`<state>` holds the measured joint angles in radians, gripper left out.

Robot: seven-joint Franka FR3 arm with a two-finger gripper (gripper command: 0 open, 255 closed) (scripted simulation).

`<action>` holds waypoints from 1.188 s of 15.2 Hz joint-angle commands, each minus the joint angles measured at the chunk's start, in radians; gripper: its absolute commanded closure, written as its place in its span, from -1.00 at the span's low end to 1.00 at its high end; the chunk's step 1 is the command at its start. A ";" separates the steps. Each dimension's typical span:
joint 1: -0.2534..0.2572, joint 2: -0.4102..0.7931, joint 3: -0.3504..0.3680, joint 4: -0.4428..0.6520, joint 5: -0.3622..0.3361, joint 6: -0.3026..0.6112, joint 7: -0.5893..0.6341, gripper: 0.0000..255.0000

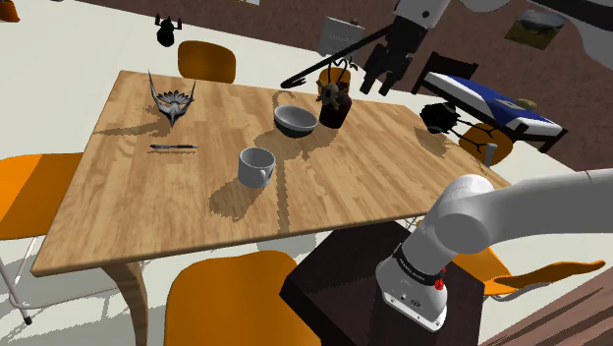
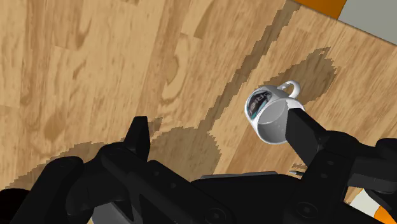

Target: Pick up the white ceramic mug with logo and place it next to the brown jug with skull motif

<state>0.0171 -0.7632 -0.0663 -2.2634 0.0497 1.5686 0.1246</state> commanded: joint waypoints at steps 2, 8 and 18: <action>0.003 0.011 0.009 -0.021 0.004 0.034 0.007 -1.00; 0.022 0.109 0.061 -0.118 0.026 0.239 0.048 -1.00; 0.049 0.382 0.145 -0.166 0.040 0.577 0.119 -1.00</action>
<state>0.0642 -0.4191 0.0698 -2.4335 0.0903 2.1078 0.2355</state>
